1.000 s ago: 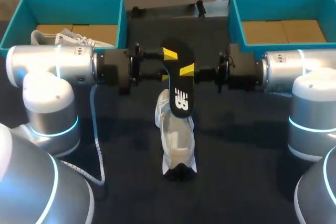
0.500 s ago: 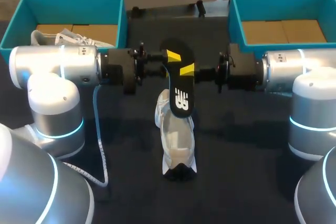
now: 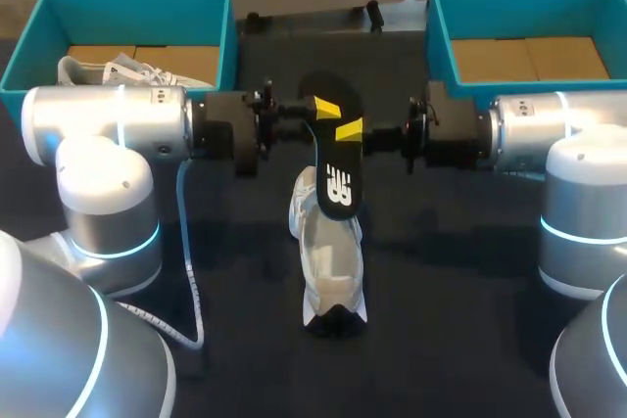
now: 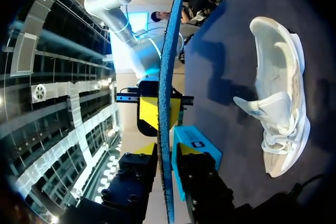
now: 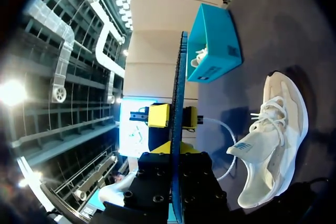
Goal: Take the shoe out of the shoebox, open the shoe tongue, remove and reinsert the insole, then place the shoe into the shoebox
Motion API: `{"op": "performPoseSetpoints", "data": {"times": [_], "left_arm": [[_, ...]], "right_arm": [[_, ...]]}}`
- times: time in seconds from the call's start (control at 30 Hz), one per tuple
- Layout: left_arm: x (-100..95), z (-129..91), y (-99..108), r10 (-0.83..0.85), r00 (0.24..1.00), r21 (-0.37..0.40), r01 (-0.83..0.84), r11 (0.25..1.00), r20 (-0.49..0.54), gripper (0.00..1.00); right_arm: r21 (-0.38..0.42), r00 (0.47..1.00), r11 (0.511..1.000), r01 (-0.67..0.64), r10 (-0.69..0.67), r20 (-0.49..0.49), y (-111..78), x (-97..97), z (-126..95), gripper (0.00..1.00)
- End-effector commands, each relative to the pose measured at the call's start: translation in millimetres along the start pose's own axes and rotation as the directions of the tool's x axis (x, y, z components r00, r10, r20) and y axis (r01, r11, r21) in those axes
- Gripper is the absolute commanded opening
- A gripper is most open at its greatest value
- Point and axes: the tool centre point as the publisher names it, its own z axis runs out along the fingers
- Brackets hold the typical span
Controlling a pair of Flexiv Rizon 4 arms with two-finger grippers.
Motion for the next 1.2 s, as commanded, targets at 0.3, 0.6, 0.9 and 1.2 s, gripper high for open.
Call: {"op": "performPoseSetpoints", "data": {"times": [0.3, 0.6, 0.9, 1.2], "left_arm": [[0.6, 3, 0, 0.008, 1.0, -0.001, -0.008, 1.0, -0.005, 0.0], [-2.0, 0, -4, 0.014, 1.0, 0.011, -0.014, 1.0, -0.007, 0.0], [-0.4, -19, -20, -0.025, 1.0, 0.028, 0.026, 0.999, -0.016, 0.0], [4.5, -35, -45, -0.081, 0.996, 0.073, 0.084, 0.994, -0.046, 0.0]], "right_arm": [[-0.002, 1.0, 1.0, -0.001, 0.001, 0.002, -0.3, 0.0, 2, 0.0], [0.0, 0.999, 0.999, 0.054, -0.054, -0.003, 1.7, -2.5, -11, 1.0], [0.131, 0.951, 0.96, 0.249, -0.268, 0.153, 4.8, -3.6, -40, 1.0], [0.194, 0.932, 0.936, 0.292, -0.324, 0.16, 4.9, -4.4, -38, 1.0]]}}
